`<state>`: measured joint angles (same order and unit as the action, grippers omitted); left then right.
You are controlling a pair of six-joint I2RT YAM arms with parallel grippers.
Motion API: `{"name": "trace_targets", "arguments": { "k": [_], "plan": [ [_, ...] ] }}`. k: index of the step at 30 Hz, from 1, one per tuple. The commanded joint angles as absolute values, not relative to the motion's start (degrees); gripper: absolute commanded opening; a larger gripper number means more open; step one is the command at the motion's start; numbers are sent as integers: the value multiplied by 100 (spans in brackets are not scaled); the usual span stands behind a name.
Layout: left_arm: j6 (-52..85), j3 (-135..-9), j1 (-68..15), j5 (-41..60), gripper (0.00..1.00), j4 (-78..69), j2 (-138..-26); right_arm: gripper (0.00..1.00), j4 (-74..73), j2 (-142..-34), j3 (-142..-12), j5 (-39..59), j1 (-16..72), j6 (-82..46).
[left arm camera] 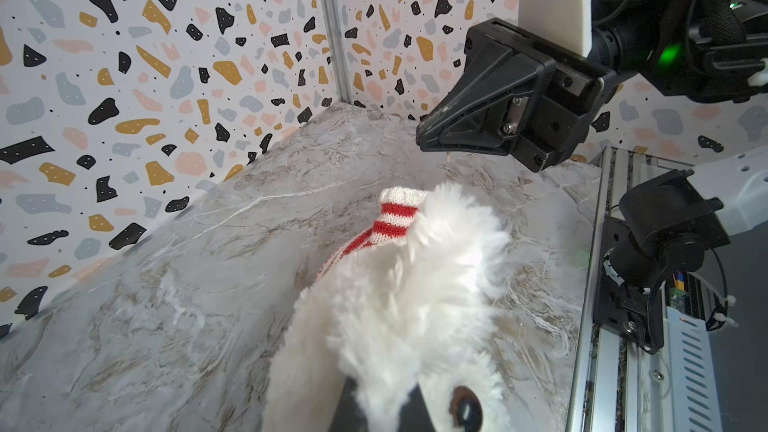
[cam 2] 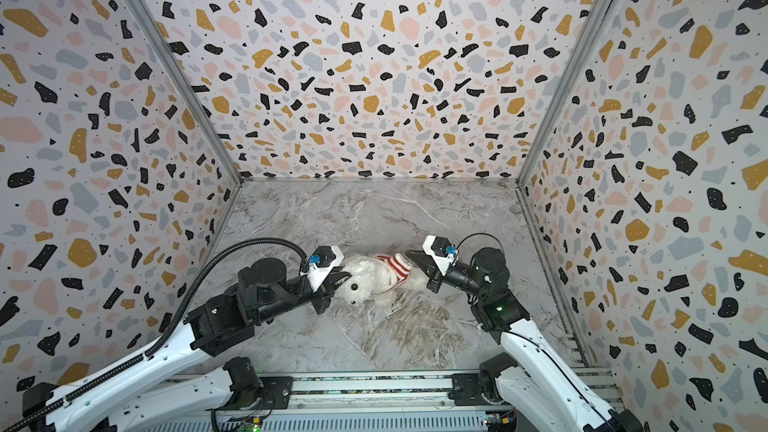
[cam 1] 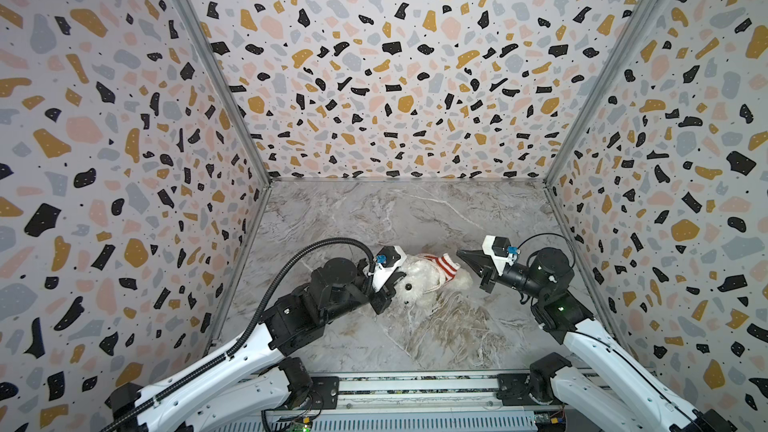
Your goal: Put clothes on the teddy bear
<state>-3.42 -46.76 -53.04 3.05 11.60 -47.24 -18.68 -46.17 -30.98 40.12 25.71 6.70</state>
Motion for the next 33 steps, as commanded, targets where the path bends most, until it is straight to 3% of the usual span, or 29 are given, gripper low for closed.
{"name": "trace_targets", "arguments": {
  "k": [1, 13, 33],
  "plan": [
    [-485, -4913, -5285, 360, 0, 1029, -4641, 0, -1454, -4664, -3280, 3893, 2812, 923],
    [-517, -4896, -5288, 490, 0, 1046, -4680, 0, -1316, -4726, -3089, 3050, 2933, 580],
    [-534, -4851, -5285, 695, 0, 909, -4674, 0, -605, -4915, -3144, 3117, 3586, 849]
  ]
}}
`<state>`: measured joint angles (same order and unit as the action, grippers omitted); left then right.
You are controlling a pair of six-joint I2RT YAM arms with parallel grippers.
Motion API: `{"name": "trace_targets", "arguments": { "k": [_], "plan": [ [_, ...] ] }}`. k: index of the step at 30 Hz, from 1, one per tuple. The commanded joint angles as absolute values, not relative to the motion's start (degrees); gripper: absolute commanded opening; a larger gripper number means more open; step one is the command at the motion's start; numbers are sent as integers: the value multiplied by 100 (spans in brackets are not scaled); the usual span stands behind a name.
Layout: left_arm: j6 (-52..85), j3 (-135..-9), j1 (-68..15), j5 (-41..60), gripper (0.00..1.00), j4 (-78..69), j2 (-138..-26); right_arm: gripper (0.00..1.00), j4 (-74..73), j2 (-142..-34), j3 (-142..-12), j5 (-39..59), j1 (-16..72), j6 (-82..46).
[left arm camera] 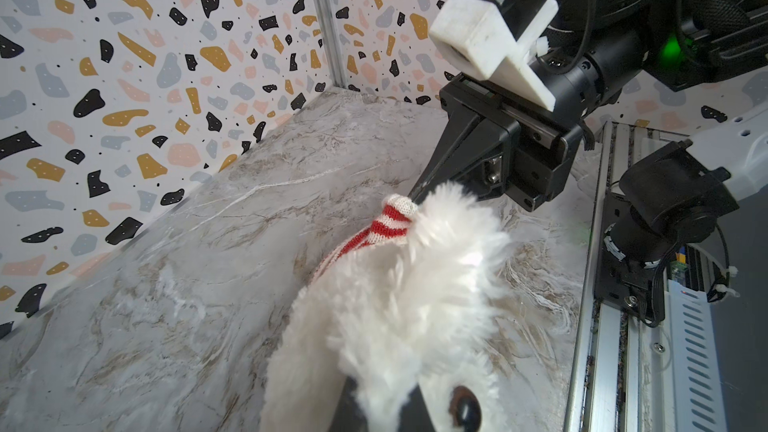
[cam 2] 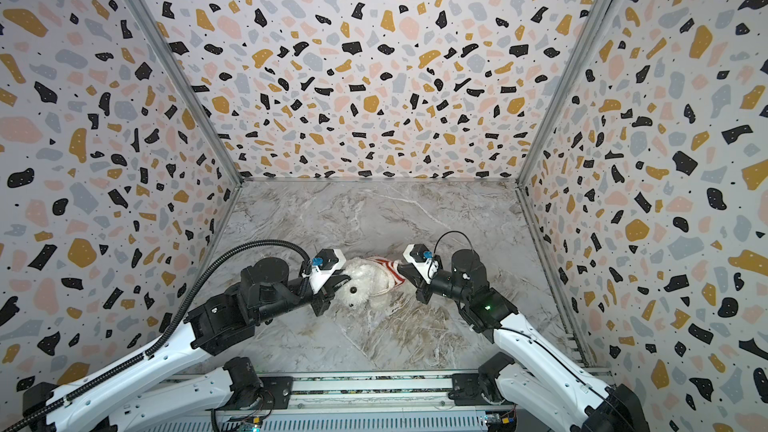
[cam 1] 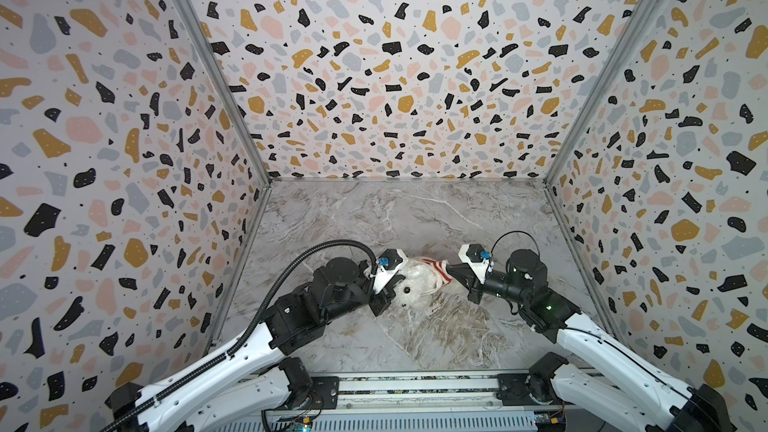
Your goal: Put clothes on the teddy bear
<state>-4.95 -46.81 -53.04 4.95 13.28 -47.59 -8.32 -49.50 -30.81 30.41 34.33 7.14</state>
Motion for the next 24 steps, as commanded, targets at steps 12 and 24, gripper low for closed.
{"name": "trace_targets", "arguments": {
  "k": [12, 24],
  "plan": [
    [-639, -5014, -5291, 1142, 0, 1252, -4578, 2, -220, -4942, -3270, 2406, 3965, 765],
    [-863, -5146, -5284, 1429, 0, 1732, -4621, 2, -168, -4782, -3289, 1870, 3981, 578]
  ]
}}
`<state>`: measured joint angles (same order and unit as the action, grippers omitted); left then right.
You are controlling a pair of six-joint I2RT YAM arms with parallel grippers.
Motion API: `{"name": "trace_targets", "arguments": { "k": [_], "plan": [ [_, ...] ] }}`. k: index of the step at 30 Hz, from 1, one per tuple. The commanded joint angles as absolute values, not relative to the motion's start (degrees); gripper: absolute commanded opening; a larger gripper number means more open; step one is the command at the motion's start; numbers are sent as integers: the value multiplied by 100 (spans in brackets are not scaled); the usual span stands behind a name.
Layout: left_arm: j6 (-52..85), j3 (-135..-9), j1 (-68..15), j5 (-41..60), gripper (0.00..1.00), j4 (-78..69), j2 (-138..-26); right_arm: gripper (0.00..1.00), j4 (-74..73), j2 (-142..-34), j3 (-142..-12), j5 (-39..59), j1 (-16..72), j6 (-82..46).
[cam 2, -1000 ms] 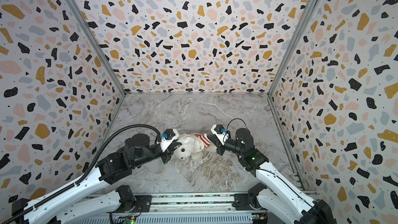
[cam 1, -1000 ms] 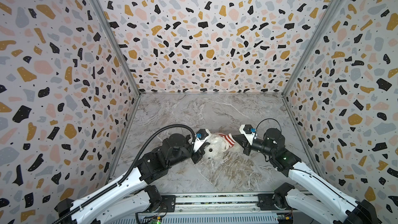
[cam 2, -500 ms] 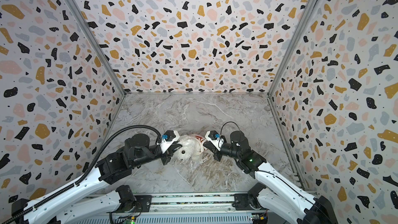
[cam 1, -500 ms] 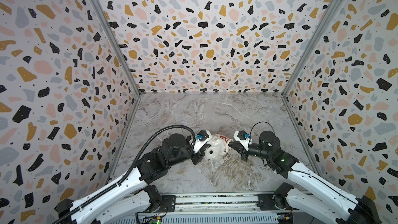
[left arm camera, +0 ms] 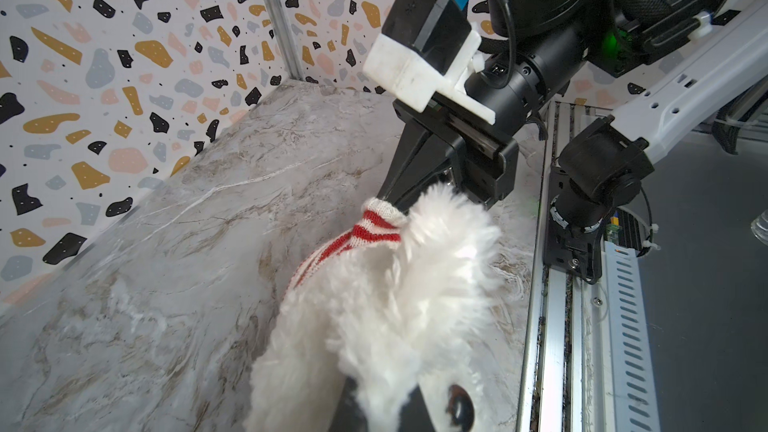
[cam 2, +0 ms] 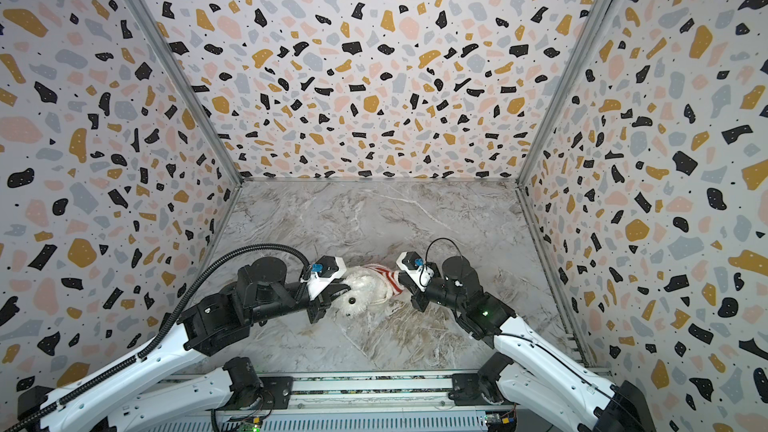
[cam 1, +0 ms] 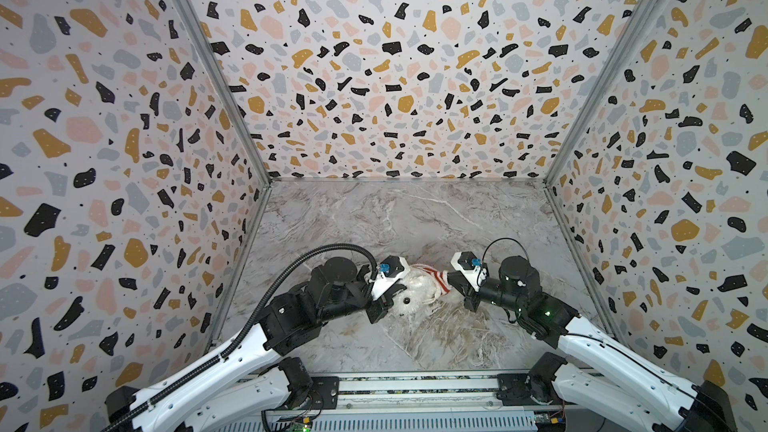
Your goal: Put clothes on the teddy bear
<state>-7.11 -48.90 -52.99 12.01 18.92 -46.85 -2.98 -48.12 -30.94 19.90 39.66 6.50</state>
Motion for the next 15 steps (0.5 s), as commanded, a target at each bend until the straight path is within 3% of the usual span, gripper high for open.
{"name": "trace_targets", "arguments": {
  "k": [1, 15],
  "plan": [
    [-874, -5157, -5283, 1447, 0, 1753, -4629, 2, -142, -4826, -3304, 1912, 3990, 611],
    [-940, -5132, -5287, 1224, 0, 1802, -4500, 4, 223, -5010, -3375, 2670, 4702, 791]
  ]
}}
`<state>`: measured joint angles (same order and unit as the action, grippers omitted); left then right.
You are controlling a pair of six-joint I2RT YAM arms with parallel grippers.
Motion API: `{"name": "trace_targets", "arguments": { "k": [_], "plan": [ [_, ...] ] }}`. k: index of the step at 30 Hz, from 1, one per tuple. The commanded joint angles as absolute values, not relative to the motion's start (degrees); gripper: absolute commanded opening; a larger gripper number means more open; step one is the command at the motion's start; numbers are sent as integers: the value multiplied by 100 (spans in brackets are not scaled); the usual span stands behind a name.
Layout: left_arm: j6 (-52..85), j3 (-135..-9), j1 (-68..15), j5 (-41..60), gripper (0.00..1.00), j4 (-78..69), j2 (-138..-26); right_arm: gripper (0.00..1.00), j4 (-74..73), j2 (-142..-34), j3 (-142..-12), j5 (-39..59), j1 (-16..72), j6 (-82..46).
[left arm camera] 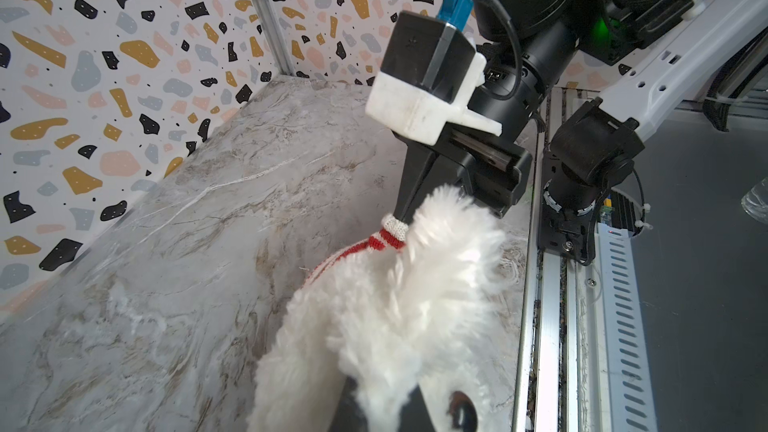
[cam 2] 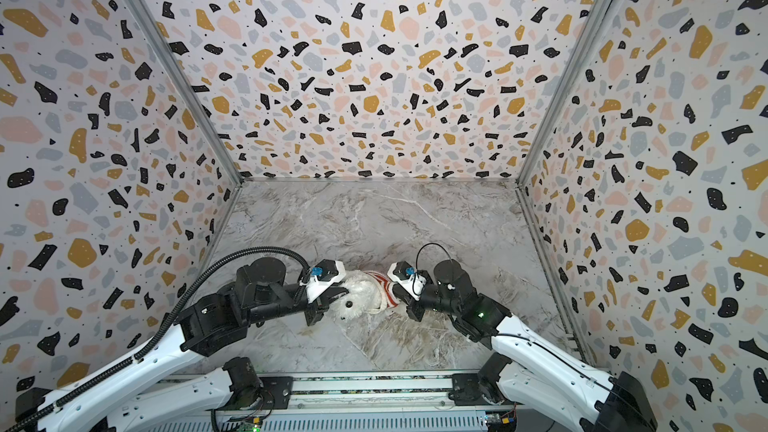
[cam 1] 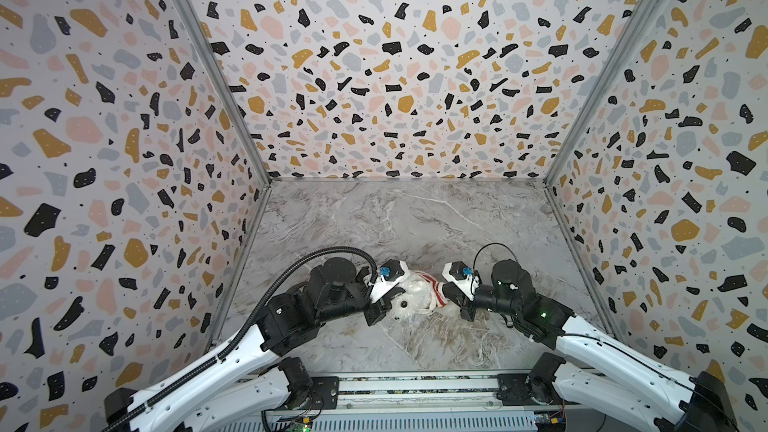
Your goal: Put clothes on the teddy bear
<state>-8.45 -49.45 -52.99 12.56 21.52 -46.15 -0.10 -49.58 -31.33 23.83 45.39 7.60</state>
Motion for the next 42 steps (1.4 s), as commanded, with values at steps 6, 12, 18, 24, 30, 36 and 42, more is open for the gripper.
{"name": "trace_targets", "arguments": {
  "k": [6, 12, 18, 24, 30, 36, 42],
  "plan": [
    [-1043, -5238, -5290, 1201, 0, 1937, -4484, 9, 327, -5229, -3445, 2795, 5003, 775],
    [-1042, -5230, -5288, 1159, 0, 1942, -4400, 19, 346, -5298, -3404, 2740, 5289, 696],
    [-1035, -5238, -5288, 1115, 0, 1975, -4360, 33, 311, -5296, -3331, 2580, 5594, 592],
    [-1004, -5243, -5285, 1147, 0, 1968, -4366, 39, 274, -5368, -3287, 2224, 5822, 453],
    [-993, -5212, -5283, 1159, 0, 1939, -4368, 37, 237, -5448, -3271, 1282, 5907, 228],
    [-1003, -5177, -5283, 1185, 0, 1942, -4351, 32, 185, -5340, -3210, 605, 5909, -98],
    [-1002, -5150, -5289, 1251, 0, 1900, -4355, 27, 111, -5653, -3215, 681, 5904, -132]
  ]
}}
